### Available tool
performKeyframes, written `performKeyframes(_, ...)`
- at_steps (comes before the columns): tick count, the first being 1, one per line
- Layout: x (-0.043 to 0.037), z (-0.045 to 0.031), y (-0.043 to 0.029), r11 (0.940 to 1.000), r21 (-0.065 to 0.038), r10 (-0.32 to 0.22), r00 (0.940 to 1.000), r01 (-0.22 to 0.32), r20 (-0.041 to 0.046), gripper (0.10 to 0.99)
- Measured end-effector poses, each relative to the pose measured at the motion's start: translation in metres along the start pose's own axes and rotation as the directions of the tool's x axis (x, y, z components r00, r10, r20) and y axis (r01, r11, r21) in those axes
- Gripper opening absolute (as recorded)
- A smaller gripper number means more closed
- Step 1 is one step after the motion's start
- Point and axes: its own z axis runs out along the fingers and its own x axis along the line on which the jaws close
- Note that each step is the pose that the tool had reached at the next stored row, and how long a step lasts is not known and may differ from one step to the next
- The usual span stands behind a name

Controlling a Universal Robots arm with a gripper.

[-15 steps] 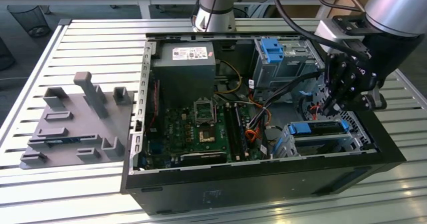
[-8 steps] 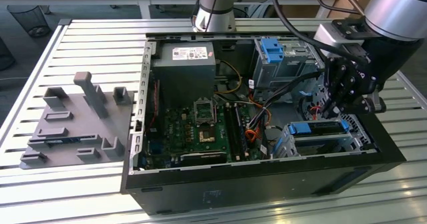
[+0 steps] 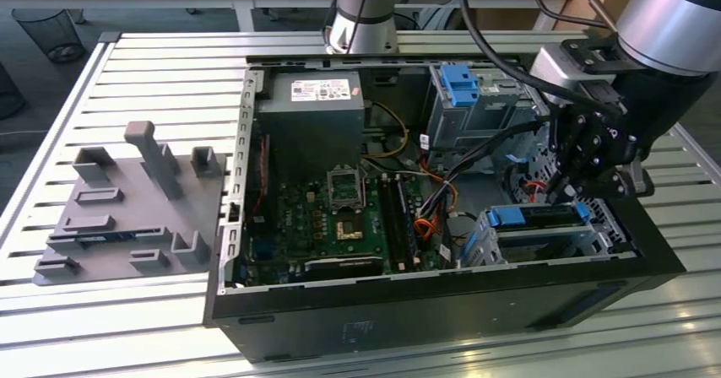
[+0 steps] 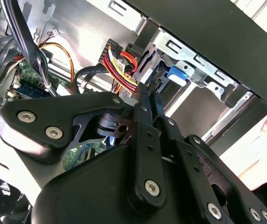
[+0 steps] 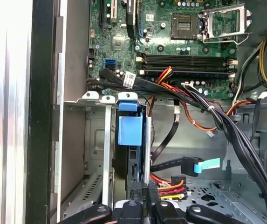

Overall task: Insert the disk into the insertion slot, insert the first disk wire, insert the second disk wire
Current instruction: 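Insert the first disk wire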

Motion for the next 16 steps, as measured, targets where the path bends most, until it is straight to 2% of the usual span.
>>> performKeyframes(3, 0.0000, 0.0008, 0.0002, 1.0000, 0.003, 0.001, 1.0000, -0.001, -0.0002, 0.165)
performKeyframes(16, 0.0048, 0.0020, 0.0006, 1.0000, 0.003, 0.005, 1.0000, -0.005, -0.0002, 0.165)
